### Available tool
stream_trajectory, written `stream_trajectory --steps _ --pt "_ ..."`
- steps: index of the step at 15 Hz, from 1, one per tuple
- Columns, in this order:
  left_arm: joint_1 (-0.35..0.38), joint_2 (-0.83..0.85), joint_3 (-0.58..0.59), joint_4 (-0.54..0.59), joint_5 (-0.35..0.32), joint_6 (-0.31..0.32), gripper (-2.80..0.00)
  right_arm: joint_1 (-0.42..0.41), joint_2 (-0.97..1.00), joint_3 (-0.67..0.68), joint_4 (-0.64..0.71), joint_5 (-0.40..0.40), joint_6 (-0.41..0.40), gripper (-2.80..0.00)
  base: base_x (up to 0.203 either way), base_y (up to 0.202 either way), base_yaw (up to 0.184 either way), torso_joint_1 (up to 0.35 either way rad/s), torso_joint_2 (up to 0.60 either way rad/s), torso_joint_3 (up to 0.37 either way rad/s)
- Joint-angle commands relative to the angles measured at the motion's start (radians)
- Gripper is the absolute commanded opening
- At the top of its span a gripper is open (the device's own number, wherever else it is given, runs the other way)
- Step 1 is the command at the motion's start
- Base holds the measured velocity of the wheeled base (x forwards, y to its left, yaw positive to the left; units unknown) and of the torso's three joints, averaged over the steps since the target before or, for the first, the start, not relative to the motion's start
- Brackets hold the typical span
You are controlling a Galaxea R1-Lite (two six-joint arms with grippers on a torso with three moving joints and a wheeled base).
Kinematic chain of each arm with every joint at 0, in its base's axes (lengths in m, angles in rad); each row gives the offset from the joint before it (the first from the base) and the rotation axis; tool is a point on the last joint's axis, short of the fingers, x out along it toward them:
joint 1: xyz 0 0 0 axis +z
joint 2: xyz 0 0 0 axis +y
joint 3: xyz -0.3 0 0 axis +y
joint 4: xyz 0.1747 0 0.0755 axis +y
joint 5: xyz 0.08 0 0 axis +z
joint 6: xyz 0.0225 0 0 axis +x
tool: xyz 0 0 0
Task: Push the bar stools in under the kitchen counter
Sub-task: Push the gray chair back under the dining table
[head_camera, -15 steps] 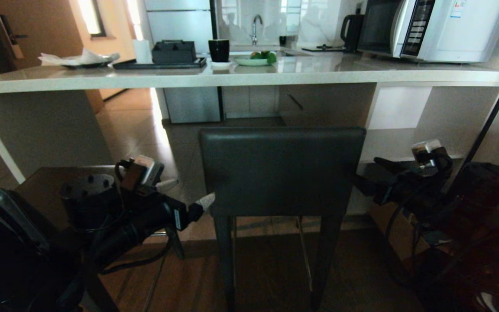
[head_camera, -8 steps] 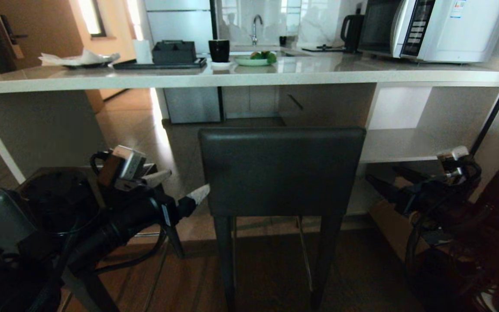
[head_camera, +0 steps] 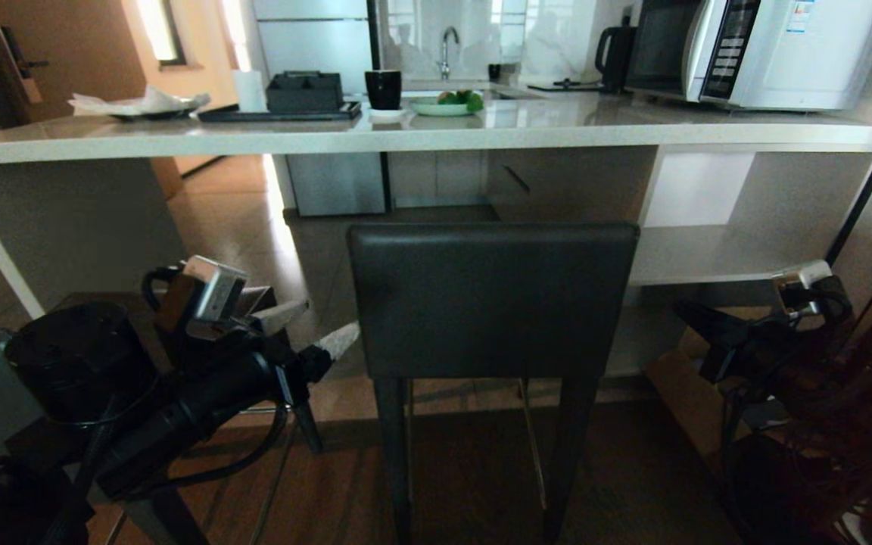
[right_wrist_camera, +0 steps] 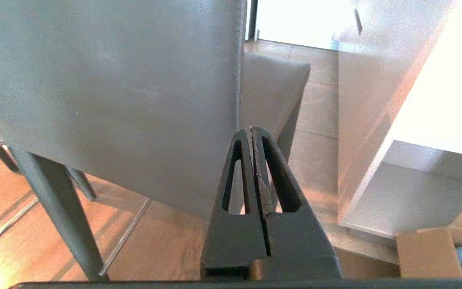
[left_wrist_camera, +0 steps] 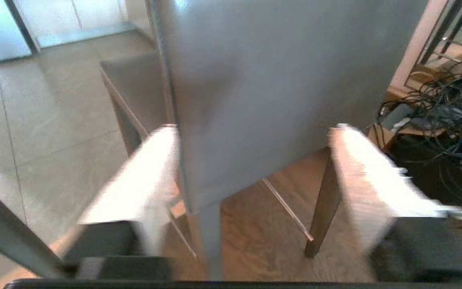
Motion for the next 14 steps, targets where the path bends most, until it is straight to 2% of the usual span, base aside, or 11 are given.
stream_trajectory --steps 1,3,5,6,8,10,11,13,14 --pt "-0.005 -0.010 0.015 -0.007 -0.003 0.001 -2.80 -0.003 -0.006 0.017 -0.008 0.002 0.000 -2.80 0.000 0.000 0.000 0.000 0.00 0.000" --pt "-0.008 -0.024 0.036 -0.002 0.004 0.001 -2.80 -0.009 -0.030 0.052 -0.008 0.001 0.002 -2.80 0.000 0.000 0.000 0.000 0.00 0.000" --pt "-0.005 -0.018 0.001 0.025 0.020 0.002 -2.80 -0.022 -0.028 0.060 -0.008 -0.002 -0.006 -2.80 0.000 0.000 0.000 0.000 0.00 0.000" --pt "-0.009 -0.019 -0.018 0.070 0.058 0.004 -2.80 -0.023 -0.025 0.076 -0.008 -0.012 -0.022 -2.80 0.000 0.000 0.000 0.000 0.00 0.000" --pt "-0.028 -0.030 -0.023 0.134 0.176 0.002 -2.80 -0.024 -0.024 0.177 -0.008 -0.057 -0.095 -2.80 0.000 0.000 0.000 0.000 0.00 0.000" --pt "-0.034 -0.069 0.053 0.144 0.198 -0.001 -2.80 -0.024 -0.045 0.326 -0.003 -0.107 -0.139 -2.80 0.000 0.000 0.000 0.000 0.00 0.000" --pt "-0.042 -0.086 0.084 0.145 0.204 -0.003 -2.80 -0.031 -0.089 0.348 0.001 -0.117 -0.126 -2.80 0.000 0.000 0.000 0.000 0.00 0.000" --pt "-0.045 -0.121 0.093 0.162 0.260 0.001 -2.80 -0.044 -0.220 0.290 0.005 -0.129 -0.072 -2.80 0.000 0.000 0.000 0.000 0.00 0.000" --pt "-0.045 -0.151 0.092 0.199 0.286 0.002 -2.80 -0.051 -0.251 0.268 0.008 -0.168 -0.058 -2.80 0.000 0.000 0.000 0.000 0.00 0.000"
